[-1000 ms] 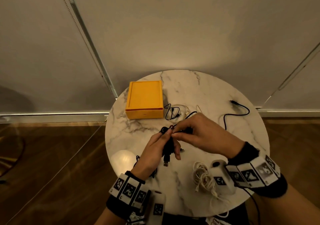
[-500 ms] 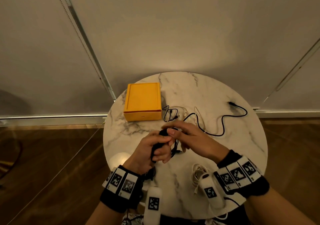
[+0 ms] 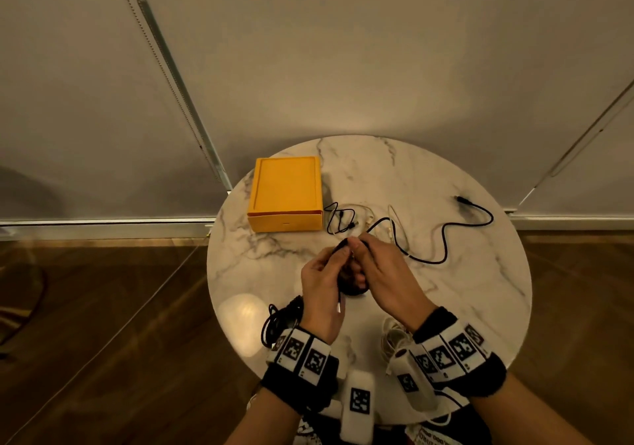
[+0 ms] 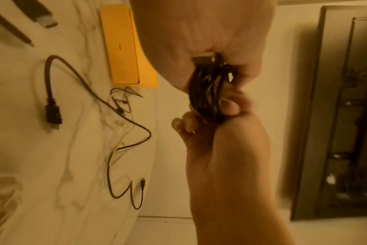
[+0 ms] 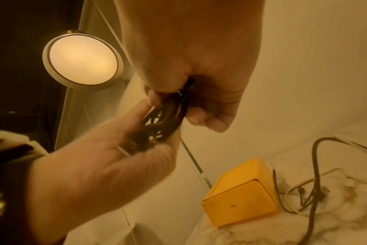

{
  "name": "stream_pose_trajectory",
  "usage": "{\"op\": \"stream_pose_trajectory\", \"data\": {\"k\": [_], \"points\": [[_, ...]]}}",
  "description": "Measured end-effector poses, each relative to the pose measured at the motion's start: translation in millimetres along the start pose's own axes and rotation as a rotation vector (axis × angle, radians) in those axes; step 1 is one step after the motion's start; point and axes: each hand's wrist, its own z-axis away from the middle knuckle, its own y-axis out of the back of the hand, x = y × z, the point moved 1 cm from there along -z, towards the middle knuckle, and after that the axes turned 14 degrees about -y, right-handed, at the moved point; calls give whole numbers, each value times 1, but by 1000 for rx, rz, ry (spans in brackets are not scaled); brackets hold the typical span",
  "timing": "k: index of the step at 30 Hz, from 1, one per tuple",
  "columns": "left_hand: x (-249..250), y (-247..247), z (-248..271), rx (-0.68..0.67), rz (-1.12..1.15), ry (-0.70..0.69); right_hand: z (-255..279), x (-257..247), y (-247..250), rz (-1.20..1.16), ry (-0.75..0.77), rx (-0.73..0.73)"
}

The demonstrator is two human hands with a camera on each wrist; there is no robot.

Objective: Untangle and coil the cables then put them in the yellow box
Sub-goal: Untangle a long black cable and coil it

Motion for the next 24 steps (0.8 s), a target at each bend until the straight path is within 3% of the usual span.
{"op": "stream_pose_trajectory", "data": {"k": [2,7,10,13,15,21,24], "points": [[2,0,-2,18,-30,-37,1,2,2,66,-2,92],[22,-18,-17,-222,-162,-107,-1,-4,19,-95,-14,150],[26,-17,-22,-246,-255,-196,1,-5,26,-116,-34,70],[28,-9,-24,-225,-271,-193,7,-2,35,-131,-84,-35],[31,-3,-26,-222,-298,-193,13,1,40,-133,-83,-18],[30,9,-24,-304,-506,-217,17,2,53,205,56,95],[29,14,-22,-357,-765,-417,19,-10,53,1,-108,-107]]}}
